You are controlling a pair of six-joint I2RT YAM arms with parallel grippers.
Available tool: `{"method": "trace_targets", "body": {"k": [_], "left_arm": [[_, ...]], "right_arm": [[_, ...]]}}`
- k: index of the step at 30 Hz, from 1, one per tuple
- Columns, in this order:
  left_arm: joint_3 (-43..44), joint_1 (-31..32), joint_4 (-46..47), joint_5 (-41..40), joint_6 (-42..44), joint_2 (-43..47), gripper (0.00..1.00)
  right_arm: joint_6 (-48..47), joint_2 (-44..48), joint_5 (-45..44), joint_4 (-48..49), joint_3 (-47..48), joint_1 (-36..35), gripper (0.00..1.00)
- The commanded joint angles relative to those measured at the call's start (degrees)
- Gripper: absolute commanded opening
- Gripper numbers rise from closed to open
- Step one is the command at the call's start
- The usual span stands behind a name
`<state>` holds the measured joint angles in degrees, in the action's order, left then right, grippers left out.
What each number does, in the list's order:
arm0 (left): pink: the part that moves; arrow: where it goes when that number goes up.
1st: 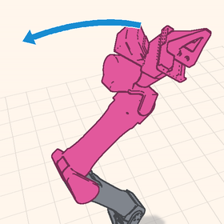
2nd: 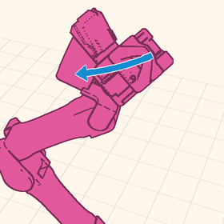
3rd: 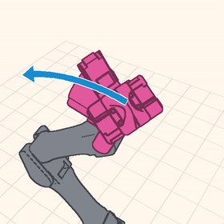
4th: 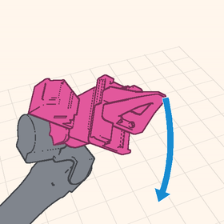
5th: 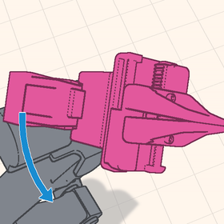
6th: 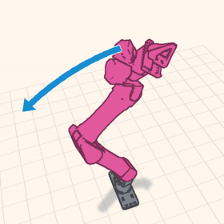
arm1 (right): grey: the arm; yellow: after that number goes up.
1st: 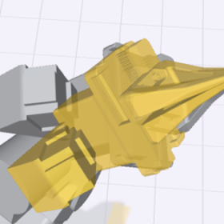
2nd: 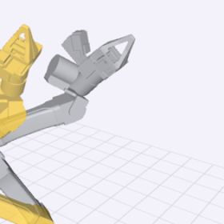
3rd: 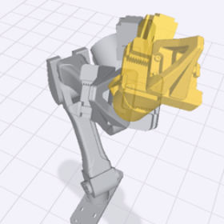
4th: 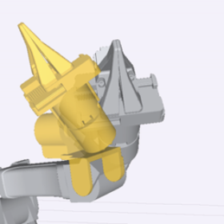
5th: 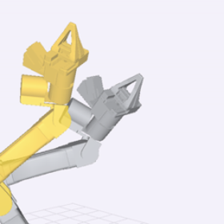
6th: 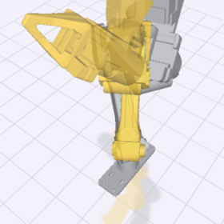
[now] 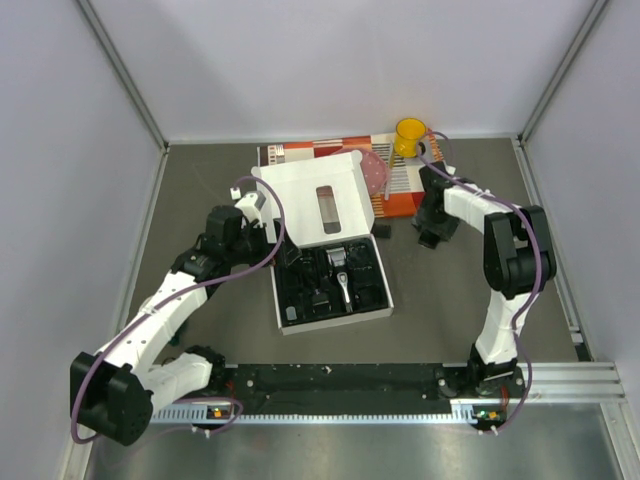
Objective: Sort the hair-cutting tools
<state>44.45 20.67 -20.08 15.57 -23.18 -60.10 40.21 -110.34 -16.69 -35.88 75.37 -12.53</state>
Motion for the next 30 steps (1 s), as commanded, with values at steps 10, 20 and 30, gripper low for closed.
{"method": "trace_targets", "body": {"k": [10,20,30], "left_arm": [[0.11,-0.19,2.5,0.34,0.68,0.24,0.99],[0.29,-0.19,2.59,0.6,0.59,-0.2,0.98],[0.38,-0.19,3.02,1.48,0.5,-0.9,0.98]], "right_arm": [[-1.8,2.94,-0.63,-0.86,-3.22,0.41,0.4],[-4.34,8.39,3.41,-2.79,-3.92,0.32,0.34],[-8.12,12.0,5.97,-4.64,-6.82,-0.56,0.49]]}}
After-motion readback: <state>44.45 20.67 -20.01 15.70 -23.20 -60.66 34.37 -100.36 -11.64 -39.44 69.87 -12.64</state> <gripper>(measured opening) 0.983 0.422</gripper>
